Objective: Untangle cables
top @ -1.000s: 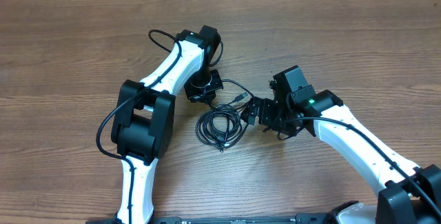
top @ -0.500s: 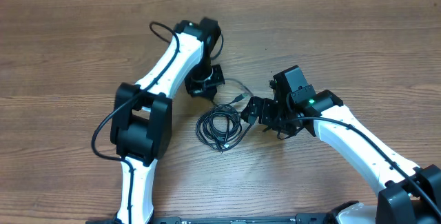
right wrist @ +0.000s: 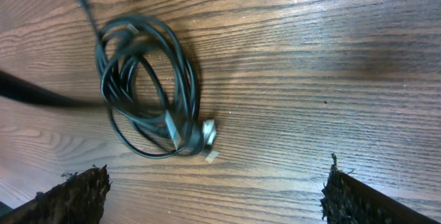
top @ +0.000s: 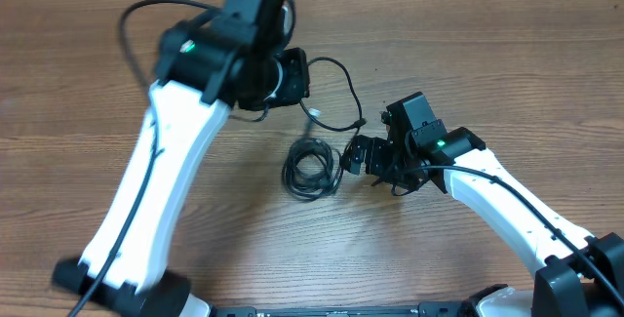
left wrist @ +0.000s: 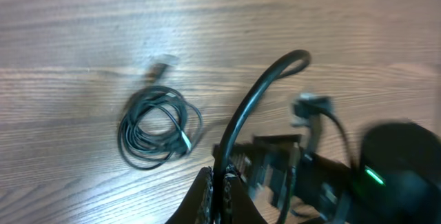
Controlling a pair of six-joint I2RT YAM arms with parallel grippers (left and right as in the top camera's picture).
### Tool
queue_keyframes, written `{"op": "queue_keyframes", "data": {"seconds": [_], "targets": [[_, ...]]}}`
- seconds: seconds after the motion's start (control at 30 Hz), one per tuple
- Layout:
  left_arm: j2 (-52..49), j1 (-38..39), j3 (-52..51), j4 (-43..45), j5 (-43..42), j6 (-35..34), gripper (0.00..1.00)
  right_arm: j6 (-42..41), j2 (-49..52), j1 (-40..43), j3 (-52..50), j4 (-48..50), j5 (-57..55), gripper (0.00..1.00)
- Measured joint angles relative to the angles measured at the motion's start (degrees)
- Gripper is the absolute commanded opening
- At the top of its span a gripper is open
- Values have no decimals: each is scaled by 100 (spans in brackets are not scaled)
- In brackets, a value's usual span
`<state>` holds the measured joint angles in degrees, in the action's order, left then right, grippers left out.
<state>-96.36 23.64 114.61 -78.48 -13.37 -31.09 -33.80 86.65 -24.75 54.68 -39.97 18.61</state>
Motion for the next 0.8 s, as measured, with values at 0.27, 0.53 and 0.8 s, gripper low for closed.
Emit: {"op": "queue_keyframes", "data": {"seconds": [0.27,0.53,0.8], "targets": [[1051,0,0,146,13,-2,4,-50,0,2,-35,90,0,100],[2197,0,0,199,26,-46,4,-341,0,0,-363,525,9,100],[2616,0,0,566,26,-50,4,-518,0,-240,-380,1071,151,100]]}}
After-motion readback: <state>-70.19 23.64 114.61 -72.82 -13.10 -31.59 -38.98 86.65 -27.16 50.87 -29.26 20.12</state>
